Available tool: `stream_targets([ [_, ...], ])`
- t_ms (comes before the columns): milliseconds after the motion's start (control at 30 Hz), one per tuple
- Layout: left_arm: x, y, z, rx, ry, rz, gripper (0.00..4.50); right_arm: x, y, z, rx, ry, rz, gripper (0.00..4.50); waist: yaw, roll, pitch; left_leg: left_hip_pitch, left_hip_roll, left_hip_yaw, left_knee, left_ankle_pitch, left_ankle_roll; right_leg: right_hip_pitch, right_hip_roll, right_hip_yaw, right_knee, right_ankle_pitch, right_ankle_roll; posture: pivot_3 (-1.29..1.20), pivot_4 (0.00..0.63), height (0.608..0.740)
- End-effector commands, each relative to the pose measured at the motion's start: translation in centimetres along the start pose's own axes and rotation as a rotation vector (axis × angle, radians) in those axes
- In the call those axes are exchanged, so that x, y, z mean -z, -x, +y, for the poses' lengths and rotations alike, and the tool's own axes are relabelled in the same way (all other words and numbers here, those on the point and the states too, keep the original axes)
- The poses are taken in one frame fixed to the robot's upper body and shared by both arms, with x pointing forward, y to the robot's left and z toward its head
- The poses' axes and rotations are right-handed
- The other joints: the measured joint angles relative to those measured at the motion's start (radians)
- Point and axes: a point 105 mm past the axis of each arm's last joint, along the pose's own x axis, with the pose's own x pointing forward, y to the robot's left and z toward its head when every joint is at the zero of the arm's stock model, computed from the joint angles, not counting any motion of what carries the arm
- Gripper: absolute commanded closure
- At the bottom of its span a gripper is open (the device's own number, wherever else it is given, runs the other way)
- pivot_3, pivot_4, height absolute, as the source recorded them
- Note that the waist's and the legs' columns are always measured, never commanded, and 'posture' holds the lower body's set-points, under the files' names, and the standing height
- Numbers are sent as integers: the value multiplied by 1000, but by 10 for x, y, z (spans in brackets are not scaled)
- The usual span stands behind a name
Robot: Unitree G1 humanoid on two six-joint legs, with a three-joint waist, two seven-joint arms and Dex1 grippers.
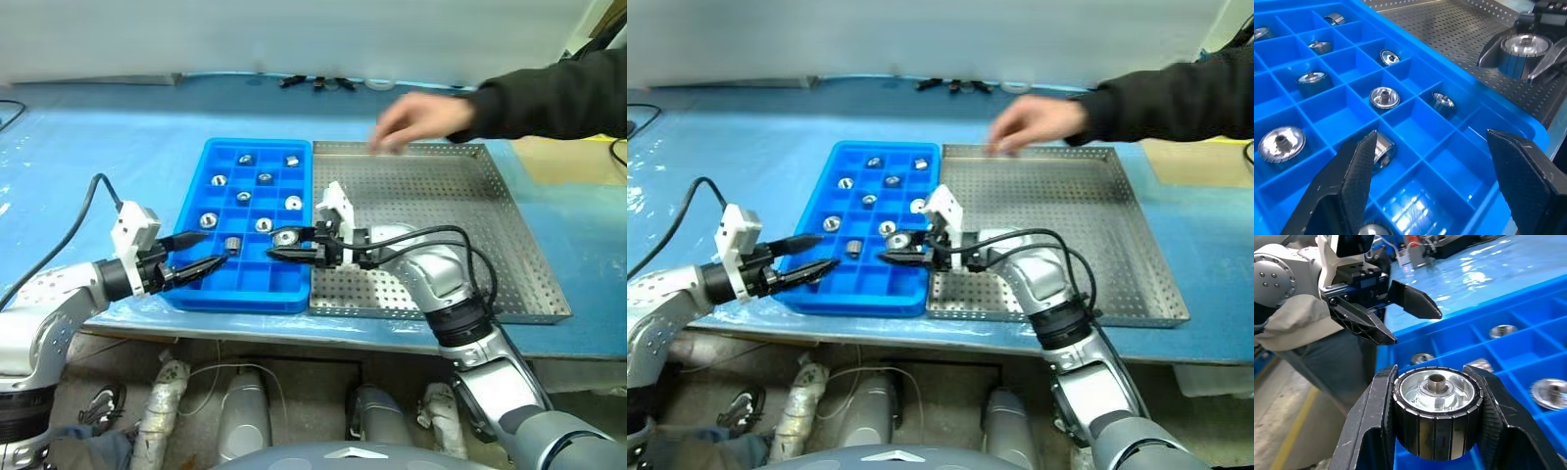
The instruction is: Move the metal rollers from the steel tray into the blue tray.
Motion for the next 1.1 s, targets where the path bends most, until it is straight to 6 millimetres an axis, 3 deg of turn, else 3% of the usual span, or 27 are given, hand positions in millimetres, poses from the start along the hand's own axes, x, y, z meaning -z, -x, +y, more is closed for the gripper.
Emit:
stream_targets([
  [33, -11, 6, -4, -11, -35, -20, 754, -4, -12, 4, -34, 7, -14, 2821, 7, 0, 0, 0, 0, 0, 0, 0, 0, 0, 0, 0, 0, 0, 0, 184, 150, 740],
  [333, -13, -2, -9, 9, -20, -26, 754, 32, -27, -1, -1, -26, 83, 2821, 6, -1, -1, 0, 0, 0, -2, 1, -2, -1, 1, 0, 0, 0, 0, 159, 150, 740],
  [467, -14, -7, -9, 25, -22, -28, 754, 31, -31, 0, 2, -22, 80, 2821, 4, -1, -1, 2, 0, 0, -2, 2, -3, 0, 1, 0, 1, 0, 0, 141, 150, 740],
  [767, -20, -18, -8, 47, -31, -38, 754, 33, -62, 14, -41, 14, 97, 2821, 2, -2, -1, 2, 0, -1, -2, 2, -4, 0, 1, 0, 1, 0, 0, 127, 150, 740],
  [1033, -20, -20, -6, 56, -32, -42, 754, 35, -59, 4, -9, 66, 122, 2821, 4, -2, -1, 3, 0, -1, -2, 3, -5, 1, 1, 0, 2, 0, 0, 128, 150, 740],
  [1100, -20, -21, -6, 59, -32, -43, 754, 34, -56, 3, -8, 72, 116, 2083, 5, -2, -1, 3, 0, -2, -2, 3, -5, 1, 1, 0, 2, 0, 0, 125, 150, 740],
])
